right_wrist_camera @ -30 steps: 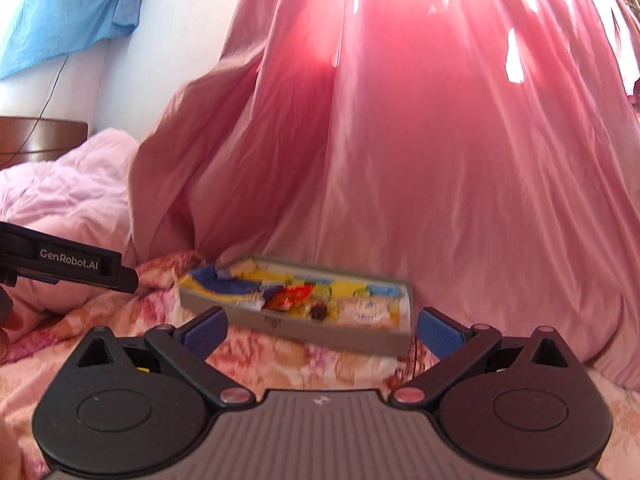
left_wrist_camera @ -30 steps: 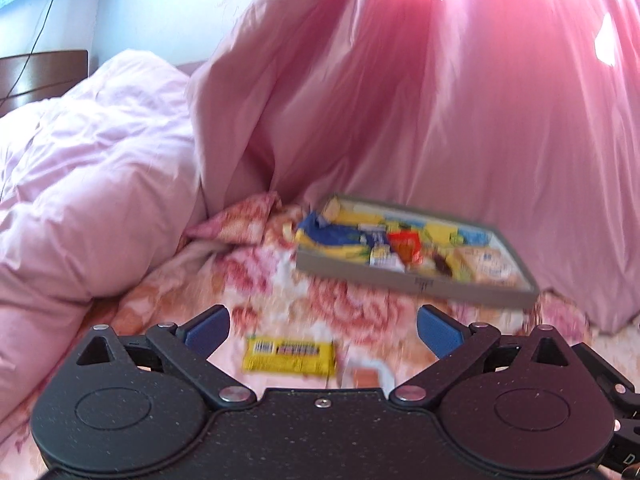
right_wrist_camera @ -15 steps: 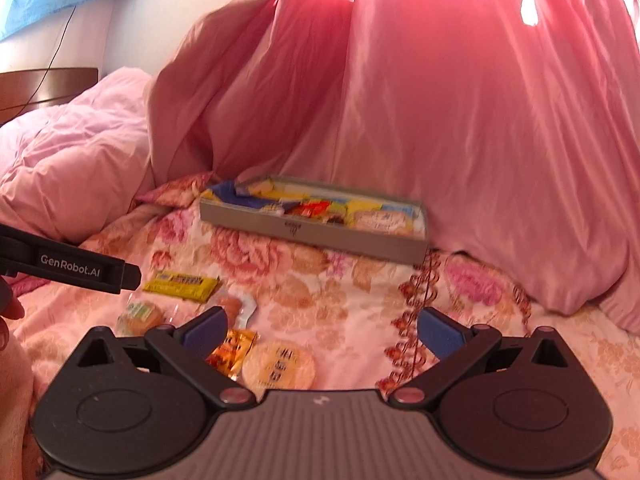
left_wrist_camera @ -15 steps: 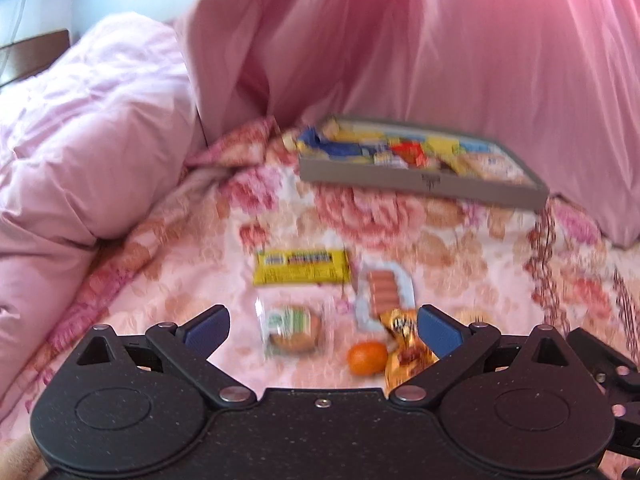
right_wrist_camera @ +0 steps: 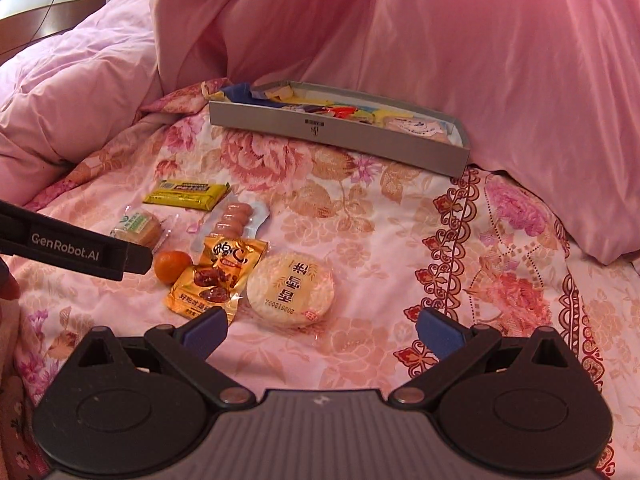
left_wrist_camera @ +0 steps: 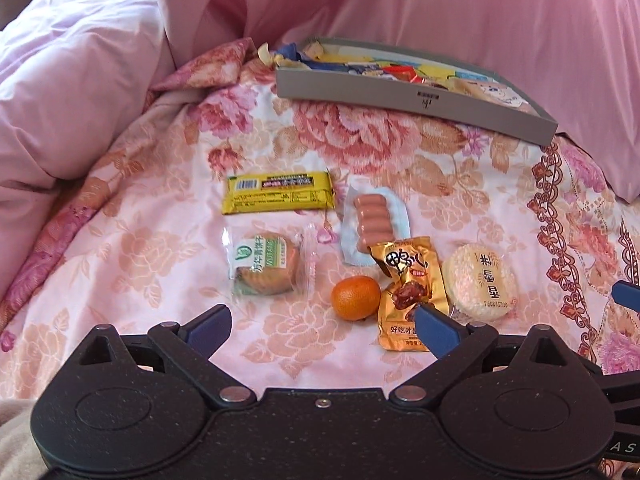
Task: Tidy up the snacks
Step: 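Move both open tools away from the tray toward the loose snacks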
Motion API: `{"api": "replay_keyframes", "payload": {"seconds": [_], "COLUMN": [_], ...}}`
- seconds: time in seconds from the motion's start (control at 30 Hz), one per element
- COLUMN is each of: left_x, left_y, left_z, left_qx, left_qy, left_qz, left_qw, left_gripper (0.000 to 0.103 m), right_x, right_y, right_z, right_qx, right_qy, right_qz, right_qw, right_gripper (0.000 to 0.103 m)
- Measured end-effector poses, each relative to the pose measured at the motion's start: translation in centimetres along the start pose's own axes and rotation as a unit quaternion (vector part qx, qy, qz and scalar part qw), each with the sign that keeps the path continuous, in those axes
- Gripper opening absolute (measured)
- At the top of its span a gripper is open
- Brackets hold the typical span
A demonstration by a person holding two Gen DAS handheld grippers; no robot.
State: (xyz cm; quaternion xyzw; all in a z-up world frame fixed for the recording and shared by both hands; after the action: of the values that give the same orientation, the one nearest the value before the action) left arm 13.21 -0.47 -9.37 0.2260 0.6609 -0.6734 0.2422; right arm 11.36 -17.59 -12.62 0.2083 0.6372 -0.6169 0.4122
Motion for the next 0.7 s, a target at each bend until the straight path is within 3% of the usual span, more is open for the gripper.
{"api": "replay_keyframes", "payload": {"seconds": [0.27,0.53,0.7], "left_x": [-0.2,-0.6,-1.2], "left_y": [1.2,2.0,2.0], "left_z": [-0.1,0.1,0.6], "left_qx": [0.006,0.033,0.051], "left_qy": [0.008,0.008,0.023], "left_qz": [-0.008,-0.014,0.002], "left_qw": [0.9999,0.9993,0.9984], "left_gripper": [0.098,0.098,0.098], "right_x": [-0.3,-0.9,-1.1], "right_y": [2.0,4.6,6.3], "right_z": [0.5,0.2,0.0], "right_qx": [-0.012,-0.042,-0.065], "right_qy": [-0.021,-0.091,-0.121], "right_qz": [-0.021,-0.019,-0.013], "right_qw": [0.999,0.995,0.990], "right_gripper": [0.103,0.103,0.103]}}
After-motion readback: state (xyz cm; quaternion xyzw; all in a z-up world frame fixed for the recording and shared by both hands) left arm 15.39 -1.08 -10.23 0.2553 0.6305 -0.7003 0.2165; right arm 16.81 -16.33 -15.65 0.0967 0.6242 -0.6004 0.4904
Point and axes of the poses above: each gripper's, at about its wrist camera, not at the fingertips, and y roughly the way its jaws point, z to its right, x to its underside, the point moved 7 cm from there along y, roughly the way its jaws point, and after that the axes turned 5 degrees about -z, right-handed, at the moved point
